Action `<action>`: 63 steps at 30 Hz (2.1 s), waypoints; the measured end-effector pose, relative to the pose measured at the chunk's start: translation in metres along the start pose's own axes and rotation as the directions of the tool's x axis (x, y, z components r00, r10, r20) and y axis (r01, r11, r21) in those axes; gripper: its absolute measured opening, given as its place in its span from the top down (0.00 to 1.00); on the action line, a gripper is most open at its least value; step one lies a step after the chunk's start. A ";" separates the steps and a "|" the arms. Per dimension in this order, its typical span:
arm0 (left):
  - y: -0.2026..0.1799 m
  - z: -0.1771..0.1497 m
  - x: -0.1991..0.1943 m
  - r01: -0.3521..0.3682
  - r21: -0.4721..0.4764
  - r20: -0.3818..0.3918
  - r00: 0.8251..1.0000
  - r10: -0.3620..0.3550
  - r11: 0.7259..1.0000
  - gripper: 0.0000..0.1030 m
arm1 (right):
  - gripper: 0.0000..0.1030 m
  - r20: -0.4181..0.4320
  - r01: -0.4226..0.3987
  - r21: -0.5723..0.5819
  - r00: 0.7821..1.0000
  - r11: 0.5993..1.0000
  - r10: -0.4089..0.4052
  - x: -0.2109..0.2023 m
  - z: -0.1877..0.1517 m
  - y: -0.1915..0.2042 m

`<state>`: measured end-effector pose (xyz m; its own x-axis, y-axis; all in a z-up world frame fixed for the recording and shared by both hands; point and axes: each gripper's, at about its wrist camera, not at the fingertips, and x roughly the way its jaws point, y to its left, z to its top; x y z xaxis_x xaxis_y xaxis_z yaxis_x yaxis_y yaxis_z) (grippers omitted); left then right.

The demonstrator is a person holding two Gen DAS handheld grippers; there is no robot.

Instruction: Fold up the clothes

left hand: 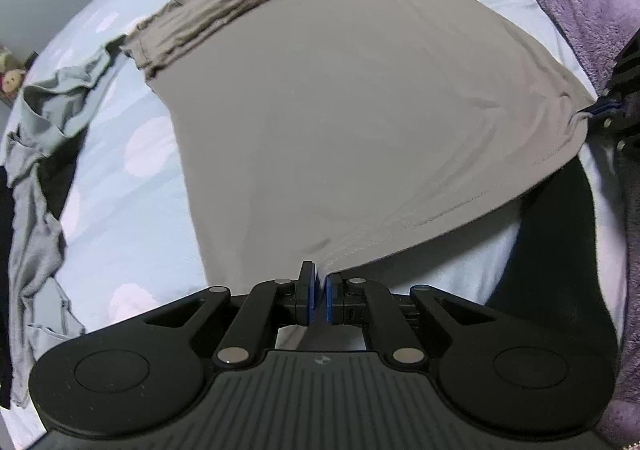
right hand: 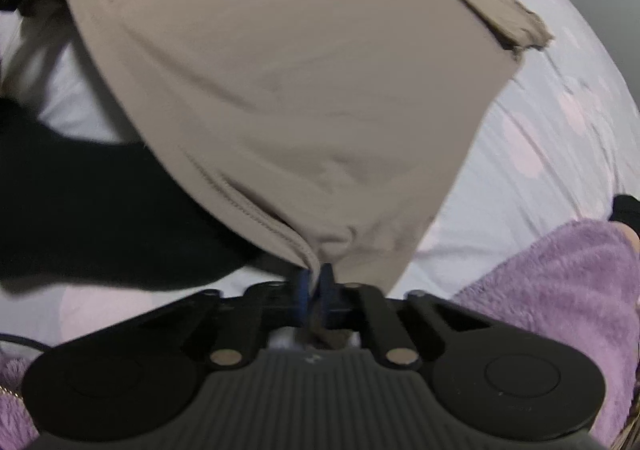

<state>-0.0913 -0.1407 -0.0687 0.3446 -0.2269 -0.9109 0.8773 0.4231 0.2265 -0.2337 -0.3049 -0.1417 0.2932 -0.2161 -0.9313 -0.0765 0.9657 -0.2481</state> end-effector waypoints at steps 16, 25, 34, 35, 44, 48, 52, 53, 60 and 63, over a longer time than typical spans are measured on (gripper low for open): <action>0.040 0.037 0.020 -0.089 -0.132 0.076 0.992 0.100 0.987 0.97 | 0.94 0.150 0.087 0.056 0.984 0.995 -0.094 -0.005 0.044 -0.041; 0.057 0.030 0.038 -0.068 -0.247 0.088 0.992 0.092 0.967 0.80 | 0.84 0.179 0.039 0.174 0.981 0.984 -0.071 0.013 0.037 -0.059; 0.074 0.014 0.019 -0.034 -0.378 0.161 0.982 0.101 0.925 0.64 | 0.60 0.264 -0.037 0.408 0.961 0.912 -0.078 0.004 0.020 -0.093; 0.076 0.012 0.015 -0.024 -0.392 0.171 0.980 0.099 0.920 0.63 | 0.56 0.270 -0.039 0.418 0.959 0.908 -0.083 0.002 0.019 -0.093; 0.102 -0.002 0.009 0.046 -0.554 0.199 0.977 0.079 0.831 0.53 | 0.44 0.266 -0.038 0.490 0.958 0.871 -0.108 0.003 0.015 -0.102; 0.104 -0.005 0.008 -0.035 -0.577 0.161 0.974 0.156 0.816 0.54 | 0.42 0.262 -0.035 0.514 0.958 0.857 -0.118 0.002 0.013 -0.105; 0.114 -0.008 0.004 -0.062 -0.609 0.140 0.973 0.184 0.791 0.54 | 0.42 0.272 -0.055 0.524 0.957 0.850 -0.105 -0.001 0.013 -0.111; 0.117 -0.009 0.003 -0.059 -0.617 0.140 0.973 0.184 0.785 0.54 | 0.42 0.269 -0.051 0.533 0.957 0.844 -0.112 -0.002 0.013 -0.113; 0.132 -0.011 -0.003 -0.059 -0.617 0.140 0.973 0.183 0.785 0.54 | 0.42 0.265 -0.055 0.531 0.959 0.845 -0.105 -0.008 0.019 -0.124; 0.136 -0.011 -0.006 -0.046 -0.598 0.152 0.974 0.170 0.800 0.54 | 0.40 0.259 -0.038 0.502 0.960 0.864 -0.109 -0.012 0.026 -0.127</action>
<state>0.0223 -0.0720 -0.0360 0.5352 -0.2824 -0.7961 0.4863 0.8736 0.0171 -0.2032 -0.4210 -0.0922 0.5364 -0.2750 -0.7979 0.4015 0.9147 -0.0453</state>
